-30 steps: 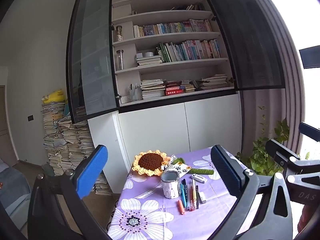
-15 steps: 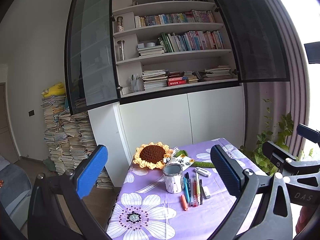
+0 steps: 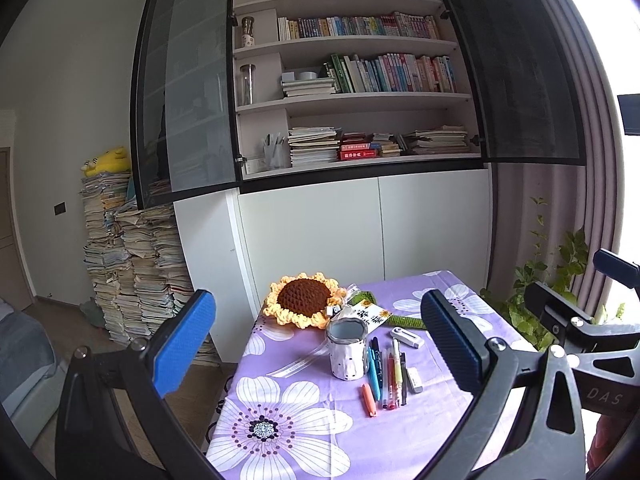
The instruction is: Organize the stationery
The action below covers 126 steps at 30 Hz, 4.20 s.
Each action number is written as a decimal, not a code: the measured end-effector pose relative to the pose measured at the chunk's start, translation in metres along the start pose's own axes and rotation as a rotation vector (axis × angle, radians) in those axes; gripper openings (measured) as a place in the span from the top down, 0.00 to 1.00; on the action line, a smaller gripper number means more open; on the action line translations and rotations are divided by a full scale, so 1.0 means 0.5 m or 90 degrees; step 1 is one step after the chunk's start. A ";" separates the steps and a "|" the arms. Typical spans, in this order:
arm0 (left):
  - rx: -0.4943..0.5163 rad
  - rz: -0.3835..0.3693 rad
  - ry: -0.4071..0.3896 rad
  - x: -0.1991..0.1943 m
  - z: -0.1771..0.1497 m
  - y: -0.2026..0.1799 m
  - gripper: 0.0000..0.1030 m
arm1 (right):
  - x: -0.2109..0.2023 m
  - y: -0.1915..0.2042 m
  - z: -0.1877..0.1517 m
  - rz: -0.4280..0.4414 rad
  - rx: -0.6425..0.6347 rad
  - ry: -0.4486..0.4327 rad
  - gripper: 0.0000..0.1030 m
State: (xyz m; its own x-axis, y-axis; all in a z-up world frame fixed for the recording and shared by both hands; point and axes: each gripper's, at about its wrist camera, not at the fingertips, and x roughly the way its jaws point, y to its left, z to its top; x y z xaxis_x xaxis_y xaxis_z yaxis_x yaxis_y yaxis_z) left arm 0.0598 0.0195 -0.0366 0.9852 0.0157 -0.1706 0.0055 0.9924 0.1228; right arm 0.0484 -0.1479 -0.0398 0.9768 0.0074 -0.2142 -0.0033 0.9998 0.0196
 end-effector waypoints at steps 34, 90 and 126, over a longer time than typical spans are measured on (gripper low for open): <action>0.004 0.013 0.019 0.014 -0.020 0.017 0.01 | 0.016 0.026 -0.017 0.010 -0.003 0.008 0.00; 0.022 -0.076 0.337 0.539 -0.207 -0.035 0.01 | 0.526 -0.076 -0.124 -0.024 0.019 0.336 0.00; 0.034 -0.163 0.291 0.472 -0.267 0.031 0.32 | 0.759 0.040 -0.198 0.098 0.071 0.567 0.31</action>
State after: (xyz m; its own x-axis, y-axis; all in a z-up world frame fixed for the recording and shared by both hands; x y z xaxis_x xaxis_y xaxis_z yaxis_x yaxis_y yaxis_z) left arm 0.2697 0.0551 -0.2053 0.7759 -0.1624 -0.6096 0.2562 0.9641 0.0693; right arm 0.3976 -0.1231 -0.2174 0.4405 0.1988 -0.8755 -0.0543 0.9793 0.1951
